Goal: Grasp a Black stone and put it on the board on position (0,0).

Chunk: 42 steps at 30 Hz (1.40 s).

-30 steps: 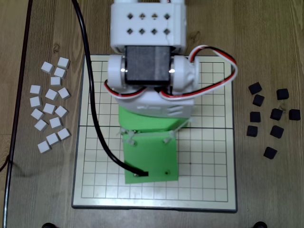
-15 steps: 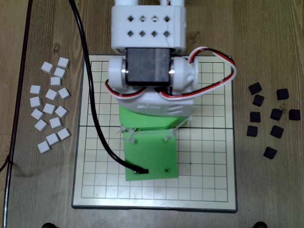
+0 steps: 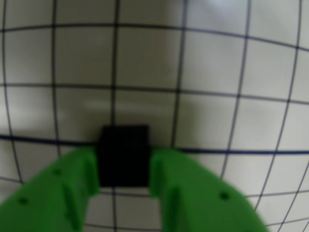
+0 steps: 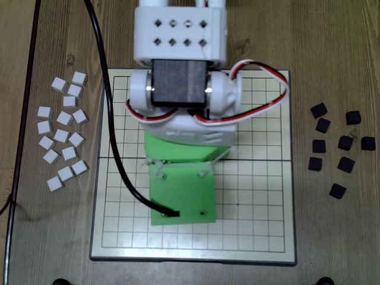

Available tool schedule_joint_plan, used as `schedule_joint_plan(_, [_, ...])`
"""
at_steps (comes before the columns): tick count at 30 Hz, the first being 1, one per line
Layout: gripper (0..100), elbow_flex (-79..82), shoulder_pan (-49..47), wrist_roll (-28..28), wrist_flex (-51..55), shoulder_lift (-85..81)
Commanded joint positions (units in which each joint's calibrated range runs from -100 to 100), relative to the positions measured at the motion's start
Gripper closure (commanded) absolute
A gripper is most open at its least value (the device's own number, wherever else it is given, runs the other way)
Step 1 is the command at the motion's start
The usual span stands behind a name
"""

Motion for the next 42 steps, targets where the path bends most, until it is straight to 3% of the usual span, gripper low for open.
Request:
schedule_joint_plan(1, [93,-0.4,0.1,-0.3,-0.6,-3.6])
schedule_joint_plan(42, [94,-4.1,-0.7,1.2,2.5,-4.9])
